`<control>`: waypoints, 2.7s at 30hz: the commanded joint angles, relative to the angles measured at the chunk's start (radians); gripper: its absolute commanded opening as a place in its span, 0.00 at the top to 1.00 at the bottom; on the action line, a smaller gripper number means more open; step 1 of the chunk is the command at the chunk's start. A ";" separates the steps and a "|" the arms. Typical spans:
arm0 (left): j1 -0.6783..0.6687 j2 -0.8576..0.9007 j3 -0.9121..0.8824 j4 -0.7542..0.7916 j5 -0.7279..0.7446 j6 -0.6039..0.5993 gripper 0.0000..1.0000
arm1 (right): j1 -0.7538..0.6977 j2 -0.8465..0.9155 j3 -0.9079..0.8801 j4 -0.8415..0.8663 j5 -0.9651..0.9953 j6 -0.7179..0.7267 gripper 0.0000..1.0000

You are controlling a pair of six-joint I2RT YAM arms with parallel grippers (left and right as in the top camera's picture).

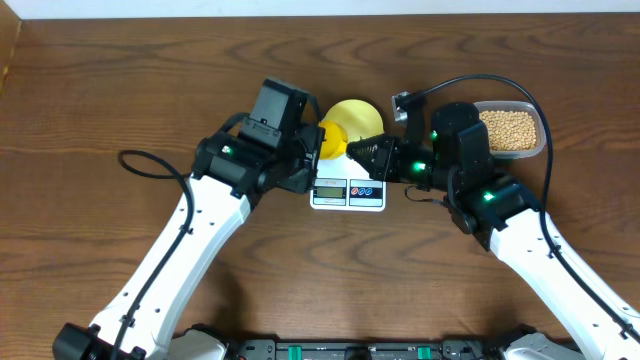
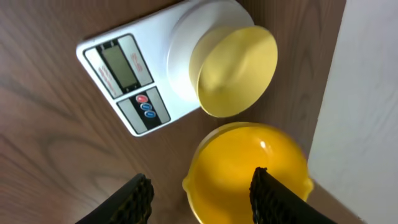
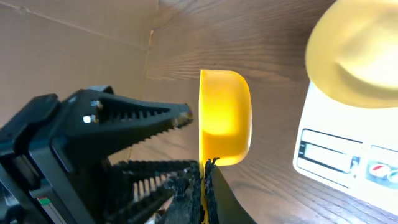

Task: Scoop item into bowl and weigh 50g on scale

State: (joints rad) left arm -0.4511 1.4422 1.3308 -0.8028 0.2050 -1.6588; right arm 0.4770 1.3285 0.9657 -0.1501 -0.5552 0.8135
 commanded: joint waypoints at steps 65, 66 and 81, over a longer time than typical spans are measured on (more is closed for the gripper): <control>-0.110 -0.104 -0.049 -0.136 0.029 1.564 0.00 | -0.357 -0.001 0.480 -0.781 0.183 -0.621 0.99; -0.118 -0.104 -0.064 -0.129 0.028 1.570 0.00 | -0.358 -0.001 0.480 -0.781 0.183 -0.621 0.99; -0.242 -0.095 -0.263 0.047 0.011 1.573 0.27 | -0.358 -0.001 0.480 -0.759 0.190 -0.620 0.99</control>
State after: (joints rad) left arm -0.6643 1.3411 1.1069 -0.7712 0.2287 -0.1013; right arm 0.1226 1.3304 1.4242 -0.9173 -0.3664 0.2089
